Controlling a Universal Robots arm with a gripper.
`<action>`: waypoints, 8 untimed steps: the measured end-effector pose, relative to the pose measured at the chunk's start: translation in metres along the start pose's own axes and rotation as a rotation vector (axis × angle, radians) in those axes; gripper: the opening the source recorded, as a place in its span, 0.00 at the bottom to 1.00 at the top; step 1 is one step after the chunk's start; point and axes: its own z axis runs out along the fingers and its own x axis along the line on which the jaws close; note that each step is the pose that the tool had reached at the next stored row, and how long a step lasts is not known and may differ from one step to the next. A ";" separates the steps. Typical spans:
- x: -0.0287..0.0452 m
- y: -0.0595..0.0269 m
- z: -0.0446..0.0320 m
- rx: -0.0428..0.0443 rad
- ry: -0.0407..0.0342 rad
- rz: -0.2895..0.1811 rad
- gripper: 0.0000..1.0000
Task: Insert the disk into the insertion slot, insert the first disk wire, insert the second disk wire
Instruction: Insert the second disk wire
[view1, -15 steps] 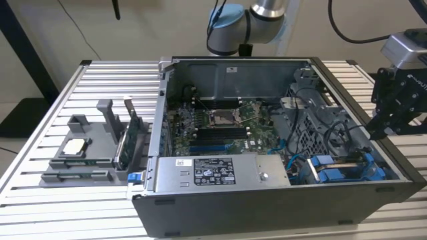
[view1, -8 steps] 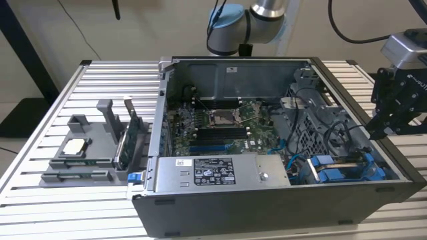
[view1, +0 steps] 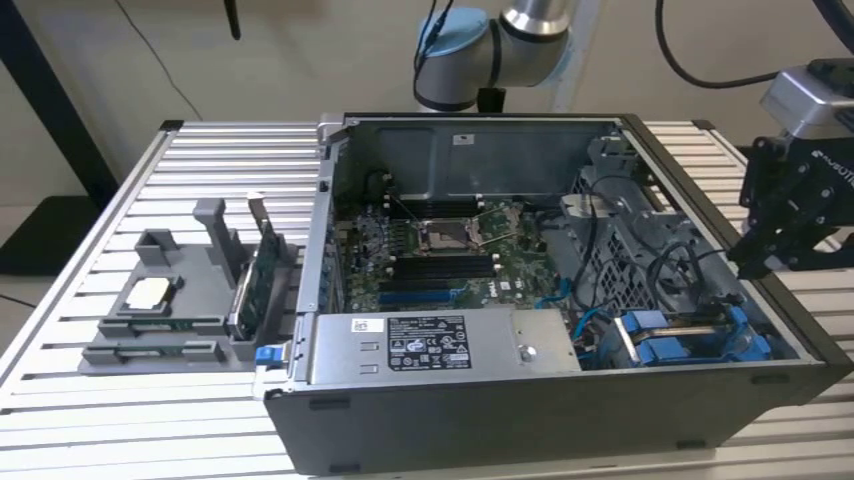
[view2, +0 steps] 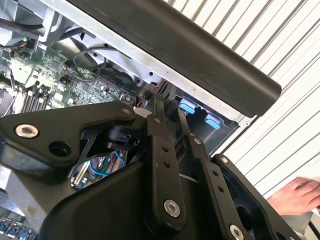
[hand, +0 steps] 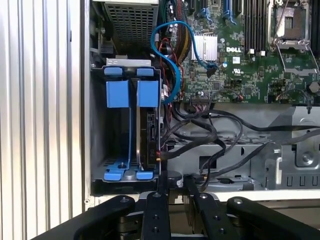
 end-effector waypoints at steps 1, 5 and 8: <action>0.0000 0.0000 0.0002 -0.0015 -0.0002 0.000 0.27; 0.0000 -0.0015 0.0004 -0.0043 -0.0019 0.000 0.27; 0.0000 -0.0034 0.0003 -0.0068 -0.0019 0.001 0.27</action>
